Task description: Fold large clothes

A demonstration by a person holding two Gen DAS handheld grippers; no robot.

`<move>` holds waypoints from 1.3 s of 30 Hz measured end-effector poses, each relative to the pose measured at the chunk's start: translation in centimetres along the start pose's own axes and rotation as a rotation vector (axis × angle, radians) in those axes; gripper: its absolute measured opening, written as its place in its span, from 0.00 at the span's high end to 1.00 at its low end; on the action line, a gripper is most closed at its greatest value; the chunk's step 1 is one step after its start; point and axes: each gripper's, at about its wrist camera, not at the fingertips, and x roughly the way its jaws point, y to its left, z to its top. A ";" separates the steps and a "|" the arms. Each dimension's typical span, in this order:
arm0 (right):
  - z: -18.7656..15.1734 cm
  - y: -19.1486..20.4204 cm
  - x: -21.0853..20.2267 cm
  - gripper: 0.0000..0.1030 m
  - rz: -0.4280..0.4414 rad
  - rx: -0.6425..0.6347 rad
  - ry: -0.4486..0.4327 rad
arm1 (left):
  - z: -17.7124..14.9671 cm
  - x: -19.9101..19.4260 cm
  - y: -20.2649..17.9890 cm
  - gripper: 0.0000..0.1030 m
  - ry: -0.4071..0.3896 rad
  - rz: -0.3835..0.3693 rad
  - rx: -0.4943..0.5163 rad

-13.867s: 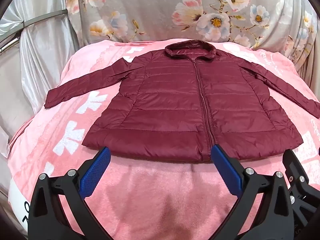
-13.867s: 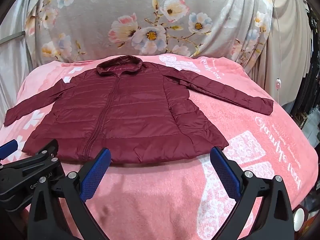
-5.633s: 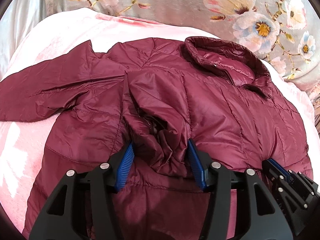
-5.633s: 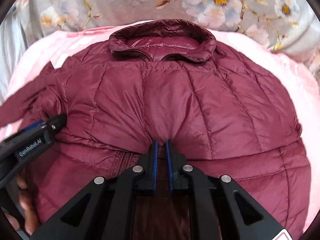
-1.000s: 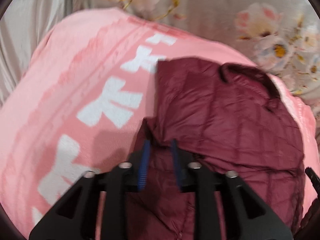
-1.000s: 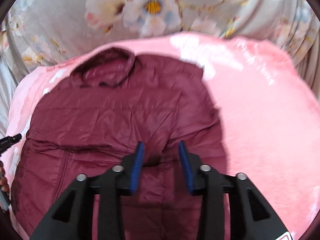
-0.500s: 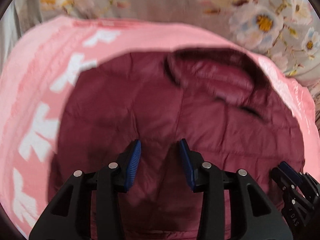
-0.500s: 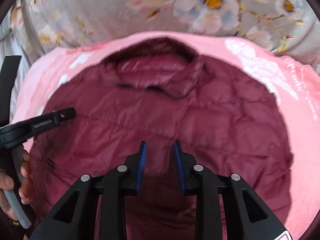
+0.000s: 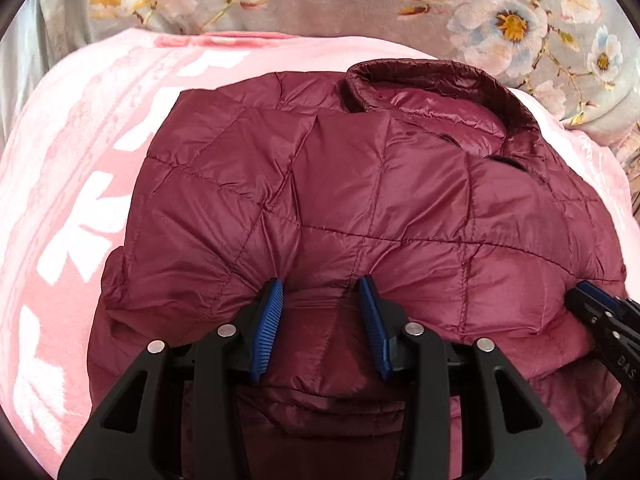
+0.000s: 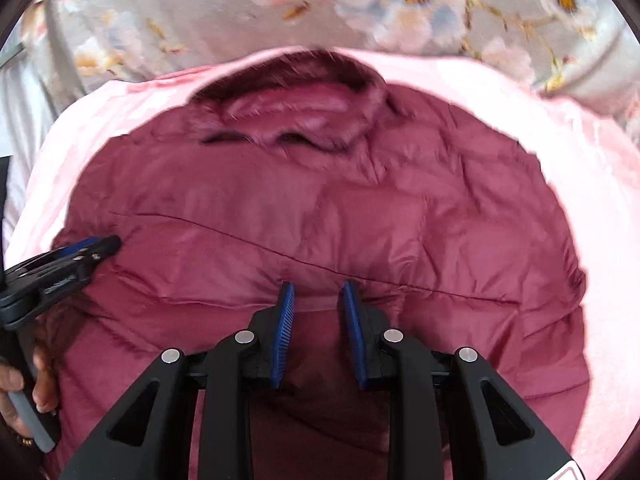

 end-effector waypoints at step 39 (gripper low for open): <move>9.3 -7.1 8.2 0.78 0.397 0.582 0.088 | 13.1 9.7 0.8 0.39 0.248 -0.387 -0.476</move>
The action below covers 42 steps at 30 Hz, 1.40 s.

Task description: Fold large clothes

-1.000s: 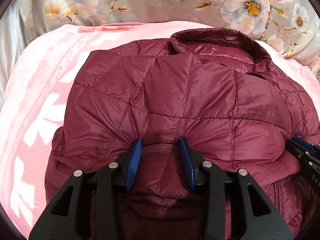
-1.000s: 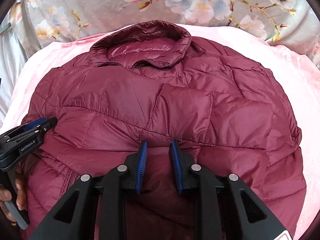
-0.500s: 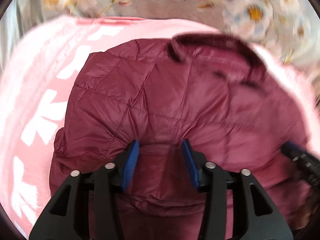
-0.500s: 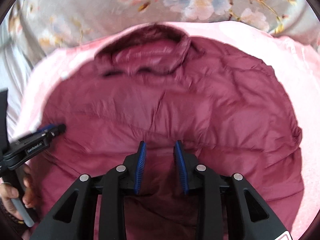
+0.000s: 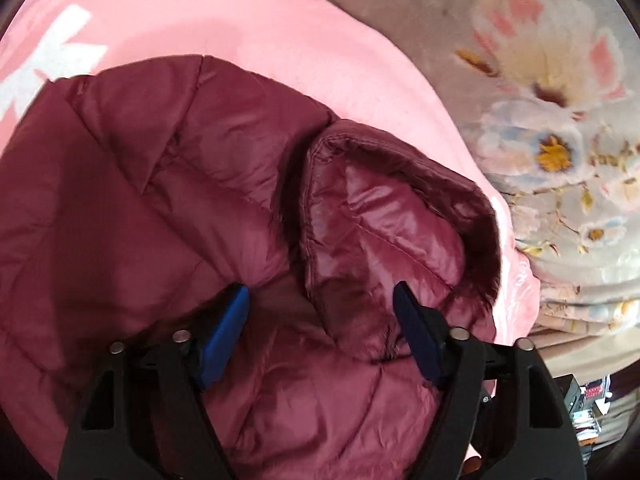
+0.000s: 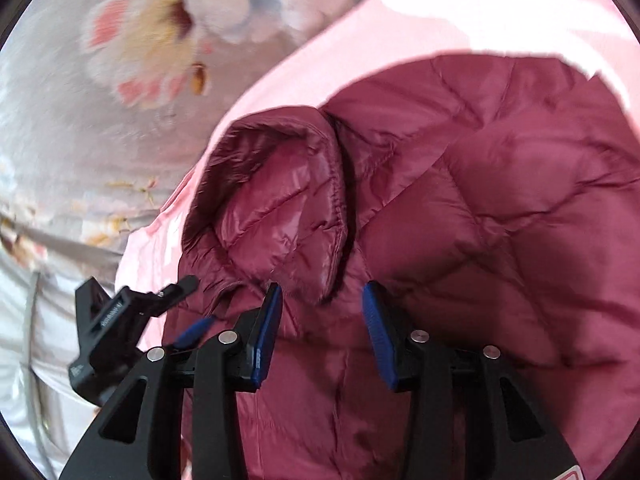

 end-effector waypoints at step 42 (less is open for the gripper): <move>8.0 -0.2 2.2 0.57 0.270 0.359 -0.053 | 6.3 1.1 -1.5 0.41 0.011 -0.171 -0.231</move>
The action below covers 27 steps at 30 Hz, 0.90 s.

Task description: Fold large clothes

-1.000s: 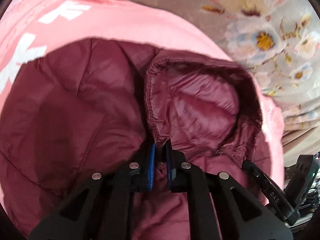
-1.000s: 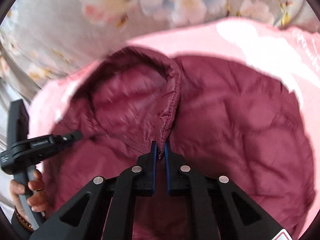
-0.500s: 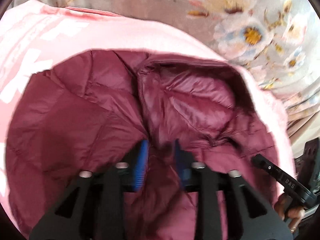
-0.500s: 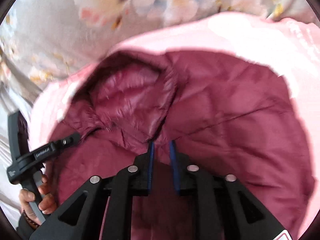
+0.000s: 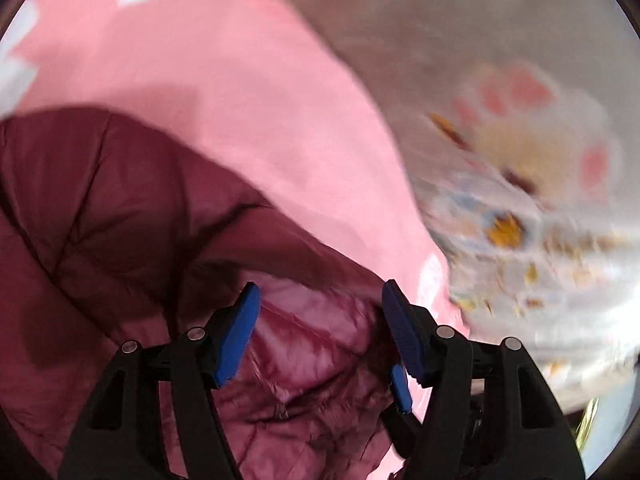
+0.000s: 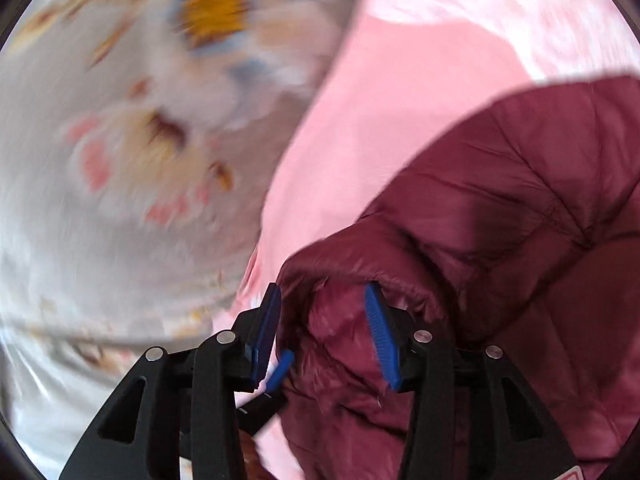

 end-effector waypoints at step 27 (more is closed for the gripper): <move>-6.3 1.8 4.8 0.94 -0.674 -0.951 -0.150 | -7.0 4.9 -2.1 0.69 -0.250 0.497 0.778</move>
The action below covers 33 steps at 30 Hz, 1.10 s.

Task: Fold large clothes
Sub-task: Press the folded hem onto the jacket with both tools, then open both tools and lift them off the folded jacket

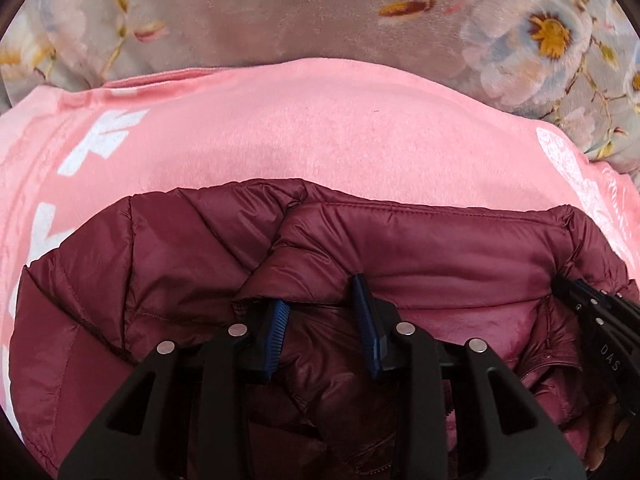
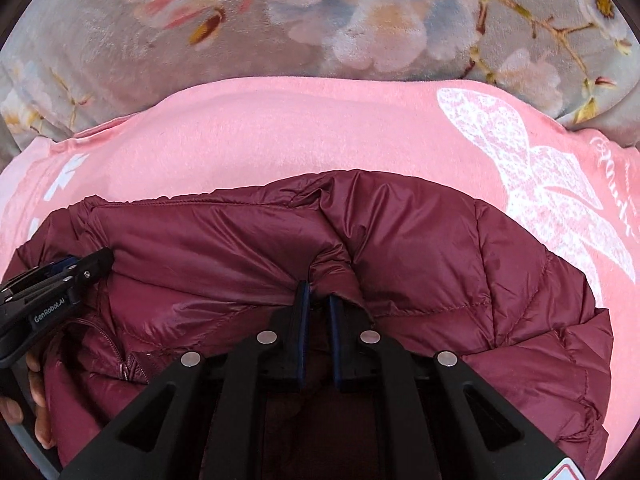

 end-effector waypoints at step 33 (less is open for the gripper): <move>-0.3 -1.0 0.0 0.94 0.049 0.040 -0.018 | 0.1 -0.2 -0.8 0.68 -0.013 0.060 0.057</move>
